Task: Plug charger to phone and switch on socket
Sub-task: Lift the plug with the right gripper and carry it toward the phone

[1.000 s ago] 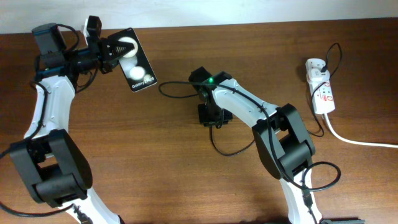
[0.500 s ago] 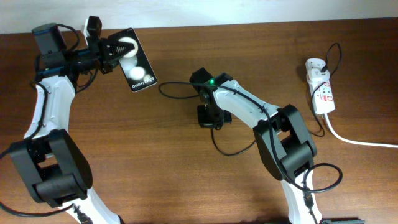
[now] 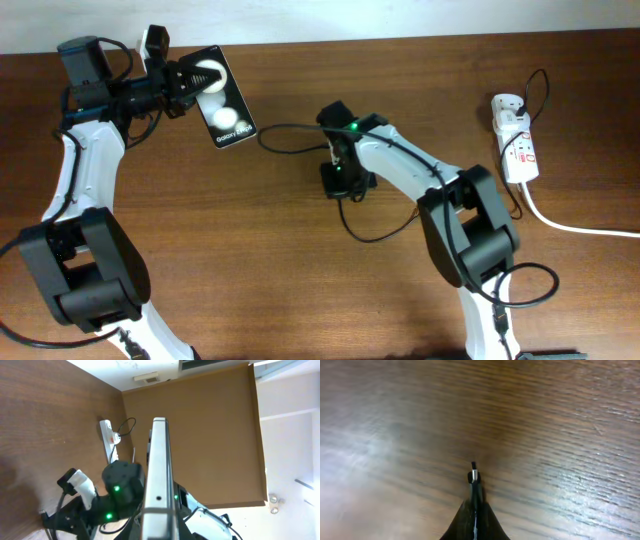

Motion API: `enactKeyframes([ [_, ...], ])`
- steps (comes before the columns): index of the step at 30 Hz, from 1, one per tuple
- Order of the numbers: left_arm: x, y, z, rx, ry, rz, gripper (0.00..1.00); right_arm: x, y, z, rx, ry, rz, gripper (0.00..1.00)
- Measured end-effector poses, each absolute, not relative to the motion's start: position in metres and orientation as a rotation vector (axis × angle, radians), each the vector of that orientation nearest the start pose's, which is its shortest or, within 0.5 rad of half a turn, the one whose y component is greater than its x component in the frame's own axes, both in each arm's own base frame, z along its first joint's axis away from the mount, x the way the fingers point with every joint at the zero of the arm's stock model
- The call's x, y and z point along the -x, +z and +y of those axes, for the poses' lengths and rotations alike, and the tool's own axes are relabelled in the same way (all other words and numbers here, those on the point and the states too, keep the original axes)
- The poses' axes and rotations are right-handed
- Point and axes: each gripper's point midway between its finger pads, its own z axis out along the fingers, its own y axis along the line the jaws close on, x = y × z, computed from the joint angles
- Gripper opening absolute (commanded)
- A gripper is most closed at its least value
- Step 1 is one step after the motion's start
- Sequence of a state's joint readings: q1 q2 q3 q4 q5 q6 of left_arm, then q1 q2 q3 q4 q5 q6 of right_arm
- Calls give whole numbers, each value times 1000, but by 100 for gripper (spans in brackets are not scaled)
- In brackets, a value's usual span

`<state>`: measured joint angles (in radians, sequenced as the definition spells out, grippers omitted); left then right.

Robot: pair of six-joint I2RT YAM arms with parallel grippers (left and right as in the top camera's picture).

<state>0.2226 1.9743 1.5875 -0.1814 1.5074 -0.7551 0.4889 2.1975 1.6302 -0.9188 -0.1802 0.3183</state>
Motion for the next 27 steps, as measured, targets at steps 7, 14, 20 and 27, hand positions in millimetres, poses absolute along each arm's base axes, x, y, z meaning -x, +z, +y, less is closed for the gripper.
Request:
enactKeyframes([
  [7,-472,274,-69,28,-1896,2031,0,-365,87,261,516,763,2905,4],
  [14,-472,274,-69,6,-1883,2024,0,-342,132,267,657,1103,2796,4],
  [20,-471,274,-69,-8,-1881,2019,0,-328,175,257,704,1207,2703,4],
  [27,-468,275,-79,-62,-1893,2014,0,-309,240,227,697,1216,2569,4],
])
